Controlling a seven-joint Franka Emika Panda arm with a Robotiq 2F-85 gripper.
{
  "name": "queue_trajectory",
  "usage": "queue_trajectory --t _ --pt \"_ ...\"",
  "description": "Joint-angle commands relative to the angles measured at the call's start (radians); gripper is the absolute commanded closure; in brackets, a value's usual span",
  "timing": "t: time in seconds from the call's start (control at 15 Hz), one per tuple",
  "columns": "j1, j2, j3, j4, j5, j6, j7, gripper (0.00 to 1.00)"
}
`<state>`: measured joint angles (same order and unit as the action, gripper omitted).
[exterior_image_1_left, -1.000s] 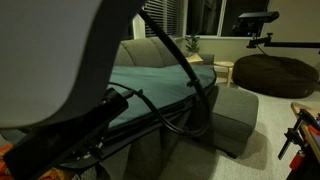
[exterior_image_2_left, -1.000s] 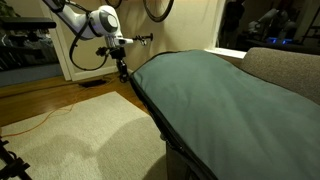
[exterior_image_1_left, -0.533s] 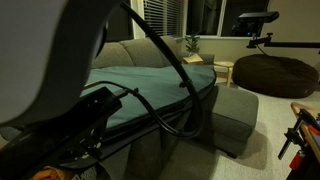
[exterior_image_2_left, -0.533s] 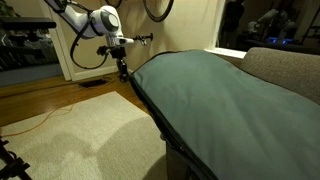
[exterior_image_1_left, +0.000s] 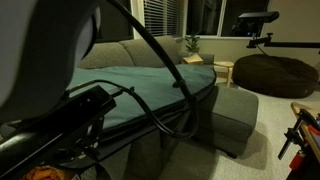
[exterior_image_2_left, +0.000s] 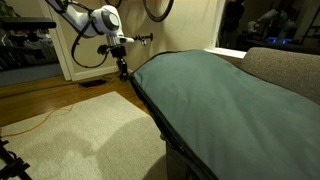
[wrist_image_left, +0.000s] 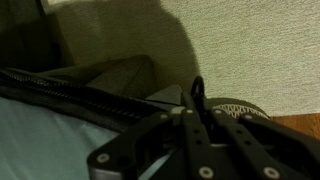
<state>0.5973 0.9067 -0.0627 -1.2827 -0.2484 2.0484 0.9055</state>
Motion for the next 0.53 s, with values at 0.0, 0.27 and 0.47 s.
queue_trajectory --t 0.0,0.27,0.47 --pt "0.015 -0.006 0.057 0.065 0.031 -0.036 0.021 0.93" --pt "0.013 0.003 0.057 0.075 0.032 -0.036 0.02 0.93" --pt "0.015 0.008 0.057 0.081 0.031 -0.037 0.022 0.93"
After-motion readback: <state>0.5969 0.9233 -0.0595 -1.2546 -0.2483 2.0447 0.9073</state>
